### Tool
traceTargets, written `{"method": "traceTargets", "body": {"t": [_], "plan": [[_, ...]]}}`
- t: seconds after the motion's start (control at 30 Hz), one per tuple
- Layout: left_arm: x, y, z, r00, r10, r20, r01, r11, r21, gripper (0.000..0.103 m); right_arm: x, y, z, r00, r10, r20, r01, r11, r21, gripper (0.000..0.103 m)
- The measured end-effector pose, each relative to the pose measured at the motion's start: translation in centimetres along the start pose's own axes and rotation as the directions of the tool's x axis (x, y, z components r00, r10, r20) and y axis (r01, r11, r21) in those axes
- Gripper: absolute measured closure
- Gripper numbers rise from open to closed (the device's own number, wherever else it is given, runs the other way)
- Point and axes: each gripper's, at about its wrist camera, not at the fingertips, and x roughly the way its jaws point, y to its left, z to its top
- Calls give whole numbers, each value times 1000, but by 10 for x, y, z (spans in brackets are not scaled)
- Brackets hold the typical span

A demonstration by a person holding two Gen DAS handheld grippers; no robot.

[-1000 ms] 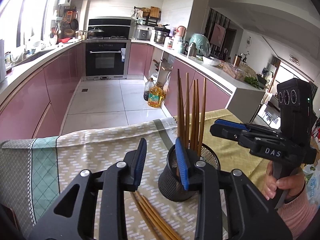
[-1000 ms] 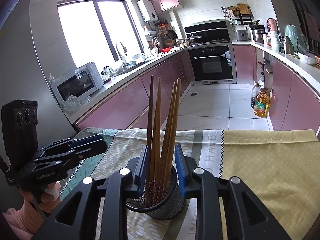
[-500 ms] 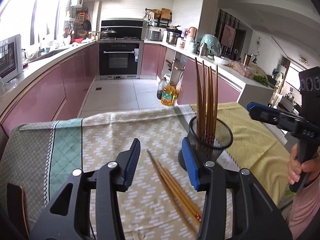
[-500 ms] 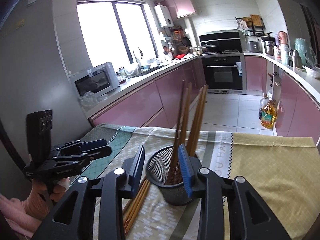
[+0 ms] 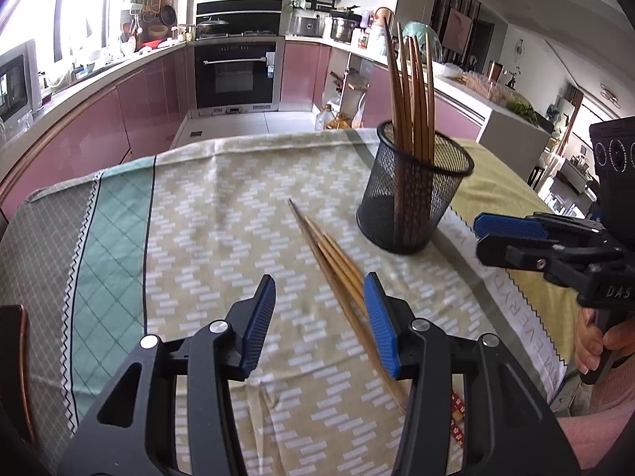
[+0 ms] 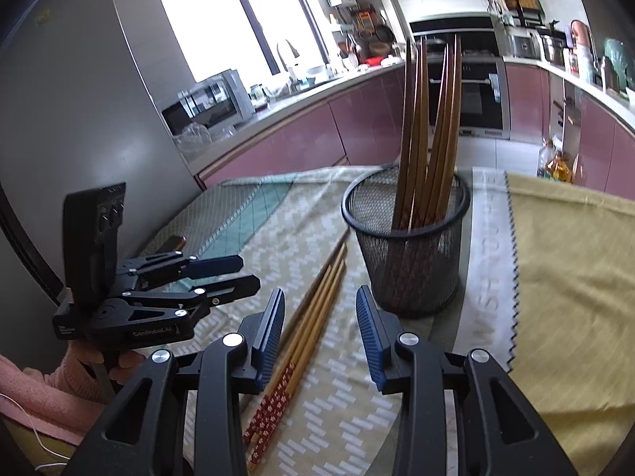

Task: Organize utensils
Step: 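Move both open grippers back over the remaining chopsticks on the cloth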

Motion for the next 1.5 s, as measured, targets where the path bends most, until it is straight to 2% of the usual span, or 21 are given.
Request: {"method": "traceTargets", "body": {"t": [0.13, 0.43, 1.17, 1.5], "plan": [[9, -3, -11, 999, -4, -35, 4, 1000, -2, 56, 16, 0, -11, 999, -2, -49, 2, 1000, 17, 68], [22, -9, -27, 996, -12, -85, 12, 1000, -3, 55, 32, 3, -29, 995, -18, -97, 20, 1000, 24, 68], [50, -16, -22, 992, 30, -122, -28, 999, 15, 54, 52, 14, -32, 990, -64, -124, 63, 998, -12, 68], [47, -5, -24, 992, 12, -127, -16, 1000, -27, 78, 61, 20, -31, 987, -91, -132, 86, 995, -43, 68]]}}
